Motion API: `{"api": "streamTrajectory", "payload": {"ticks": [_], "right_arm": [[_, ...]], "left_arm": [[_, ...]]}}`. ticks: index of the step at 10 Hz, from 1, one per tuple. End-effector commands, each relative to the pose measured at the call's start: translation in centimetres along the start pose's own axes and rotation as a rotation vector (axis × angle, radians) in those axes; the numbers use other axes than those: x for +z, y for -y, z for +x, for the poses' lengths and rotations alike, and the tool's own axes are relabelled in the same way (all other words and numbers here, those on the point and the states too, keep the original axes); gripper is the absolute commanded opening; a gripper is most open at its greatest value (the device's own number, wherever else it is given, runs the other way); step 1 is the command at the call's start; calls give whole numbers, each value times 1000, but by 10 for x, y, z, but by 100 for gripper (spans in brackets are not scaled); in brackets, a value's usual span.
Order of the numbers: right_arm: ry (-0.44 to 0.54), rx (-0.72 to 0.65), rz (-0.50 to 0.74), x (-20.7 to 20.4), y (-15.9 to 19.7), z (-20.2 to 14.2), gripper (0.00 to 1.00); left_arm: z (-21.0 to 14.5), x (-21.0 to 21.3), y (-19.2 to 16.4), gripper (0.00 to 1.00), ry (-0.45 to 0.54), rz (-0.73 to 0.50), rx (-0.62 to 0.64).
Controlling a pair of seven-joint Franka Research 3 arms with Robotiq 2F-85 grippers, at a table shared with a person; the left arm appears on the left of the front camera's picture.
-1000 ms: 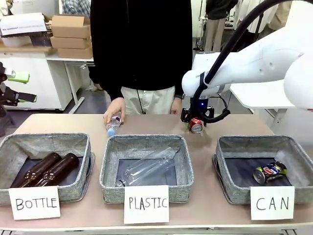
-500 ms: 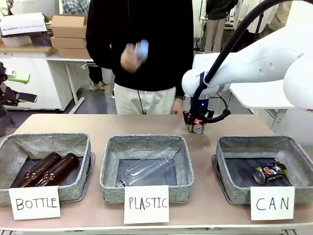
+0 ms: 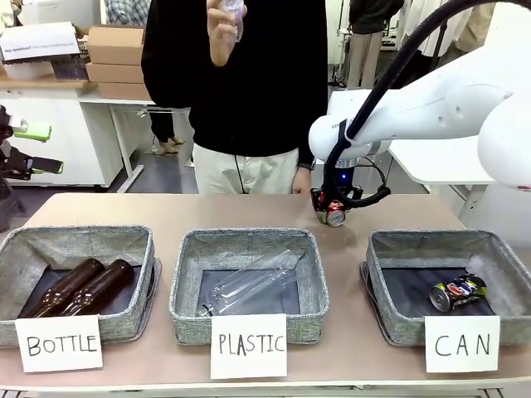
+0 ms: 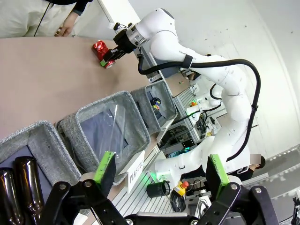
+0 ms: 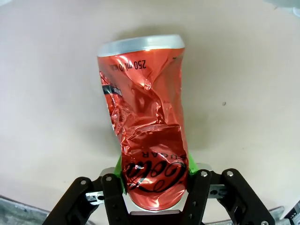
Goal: Sort the can waste into the basket.
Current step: Pick up the can waste from the table and place it in the right Fabric basket.
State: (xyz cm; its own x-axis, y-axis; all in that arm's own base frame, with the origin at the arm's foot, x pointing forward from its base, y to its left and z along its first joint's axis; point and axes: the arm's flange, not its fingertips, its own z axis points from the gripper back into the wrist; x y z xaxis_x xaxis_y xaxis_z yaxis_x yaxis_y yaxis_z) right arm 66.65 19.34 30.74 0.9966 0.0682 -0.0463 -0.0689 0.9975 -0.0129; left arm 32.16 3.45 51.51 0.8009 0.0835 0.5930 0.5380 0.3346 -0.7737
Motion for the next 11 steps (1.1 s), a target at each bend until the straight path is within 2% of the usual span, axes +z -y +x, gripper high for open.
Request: {"api": "streamTrajectory", "payload": {"ticks": [1,2,3,4,5,6,7,8,9,11], "right_arm": [[-9,-11,43,13,6,1,0],[-11,12,56,38,15,-14,0],[-82,80,82,82,35,-46,0],[-154,130,125,120,57,-86,0],[-227,165,98,145,78,-130,0],[-245,249,121,160,96,-174,0],[-297,314,115,164,112,-222,0],[-266,362,137,160,122,-255,0],[-266,373,158,151,128,-277,0],[-249,344,201,132,131,-301,0]], "left_arm": [[0,2,2,100,-6,-9,2],[0,2,2,100,-6,-9,2],[0,2,2,100,-6,-9,2],[0,2,2,100,-6,-9,2],[0,2,2,100,-6,-9,2],[0,2,2,100,-6,-9,2],[0,2,2,100,-6,-9,2],[0,2,2,100,-6,-9,2],[0,2,2,100,-6,-9,2],[0,2,2,100,-6,-9,2]]}}
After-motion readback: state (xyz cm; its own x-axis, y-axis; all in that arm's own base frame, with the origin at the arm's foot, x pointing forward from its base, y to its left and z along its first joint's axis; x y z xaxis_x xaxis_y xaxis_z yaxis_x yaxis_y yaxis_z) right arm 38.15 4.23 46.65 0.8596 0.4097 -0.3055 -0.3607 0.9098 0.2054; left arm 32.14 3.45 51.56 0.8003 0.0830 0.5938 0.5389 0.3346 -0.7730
